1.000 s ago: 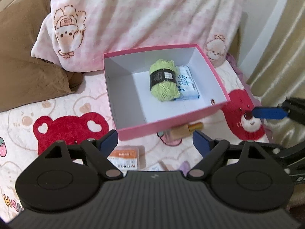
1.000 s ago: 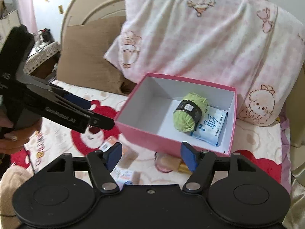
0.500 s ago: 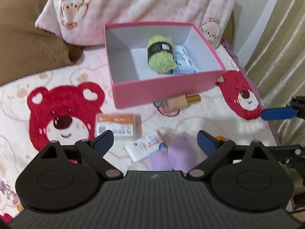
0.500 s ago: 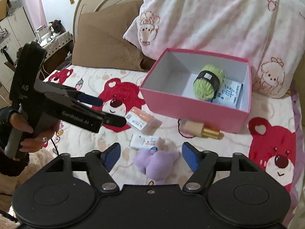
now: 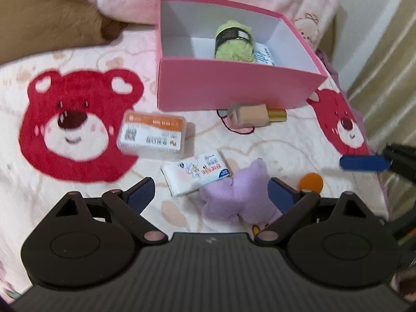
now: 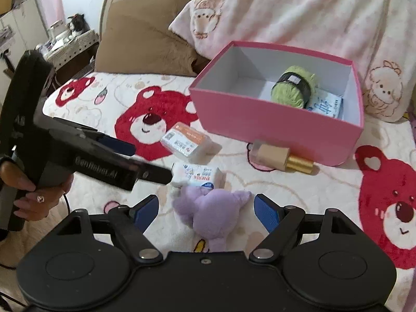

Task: Organize objects
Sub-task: 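Move the left tool to the lilac plush toy and grasp it, then lift the plush toy with the left tool and carry it into the pink box, then open the left tool to release the plush toy and withdraw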

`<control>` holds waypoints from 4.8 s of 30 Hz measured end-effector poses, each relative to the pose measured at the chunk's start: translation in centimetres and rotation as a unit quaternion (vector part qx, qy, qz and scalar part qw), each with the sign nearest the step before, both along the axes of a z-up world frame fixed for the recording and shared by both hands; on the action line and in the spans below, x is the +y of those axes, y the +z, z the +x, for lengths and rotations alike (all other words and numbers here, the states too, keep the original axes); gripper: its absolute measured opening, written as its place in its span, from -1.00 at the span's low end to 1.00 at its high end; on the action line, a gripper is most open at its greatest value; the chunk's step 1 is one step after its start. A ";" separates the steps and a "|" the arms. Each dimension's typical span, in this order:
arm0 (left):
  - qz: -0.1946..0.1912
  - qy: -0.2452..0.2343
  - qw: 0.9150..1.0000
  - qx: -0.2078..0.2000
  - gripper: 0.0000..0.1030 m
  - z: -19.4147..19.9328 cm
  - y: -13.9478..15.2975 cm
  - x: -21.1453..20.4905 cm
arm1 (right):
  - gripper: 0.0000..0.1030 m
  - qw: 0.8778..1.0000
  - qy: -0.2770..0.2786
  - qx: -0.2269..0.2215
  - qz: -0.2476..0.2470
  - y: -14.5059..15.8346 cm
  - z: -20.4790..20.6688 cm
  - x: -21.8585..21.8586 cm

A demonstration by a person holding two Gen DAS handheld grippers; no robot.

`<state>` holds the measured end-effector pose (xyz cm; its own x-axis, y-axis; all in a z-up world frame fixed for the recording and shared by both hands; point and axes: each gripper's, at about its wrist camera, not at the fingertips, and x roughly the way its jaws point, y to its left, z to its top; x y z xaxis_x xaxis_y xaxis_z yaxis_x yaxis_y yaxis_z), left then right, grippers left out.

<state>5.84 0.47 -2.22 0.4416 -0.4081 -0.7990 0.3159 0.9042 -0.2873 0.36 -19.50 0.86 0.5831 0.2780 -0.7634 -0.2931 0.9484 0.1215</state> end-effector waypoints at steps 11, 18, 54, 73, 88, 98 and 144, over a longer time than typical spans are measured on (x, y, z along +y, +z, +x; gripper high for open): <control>-0.004 0.004 1.000 0.006 0.79 -0.3 -2.9 -0.4 | 0.63 1.000 0.012 0.009 -0.003 -5.6 1.1 1.9; -0.062 0.035 0.996 0.047 0.64 1.5 -5.6 0.0 | 0.63 0.999 -0.017 0.027 0.014 -7.4 2.2 2.1; -0.074 -0.020 0.997 0.012 -0.12 -1.1 -2.8 -2.2 | 0.05 0.996 -0.059 0.044 0.052 -5.6 2.1 -0.5; -0.055 -0.070 0.995 -0.032 -0.12 3.0 9.7 -4.8 | 0.05 0.997 -0.061 0.006 0.044 5.8 5.4 -3.3; -0.051 -0.045 0.998 -0.014 -0.12 13.2 10.8 -9.2 | 0.05 0.996 -0.078 0.029 0.016 7.9 15.1 -7.2; -0.077 0.017 0.994 0.071 -0.15 19.3 3.3 -10.1 | 0.04 0.988 -0.075 0.133 -0.004 1.8 22.6 -8.5; -0.054 0.012 0.997 0.046 0.12 18.7 0.4 -12.5 | -0.41 0.990 -0.122 0.066 -0.030 0.9 19.1 -10.1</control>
<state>24.57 -11.99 -1.80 0.3783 -0.4847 -0.7886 0.2621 0.8732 -0.4109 19.47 -29.55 1.81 0.5218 0.0925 -0.8480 -0.0406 0.9957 0.0837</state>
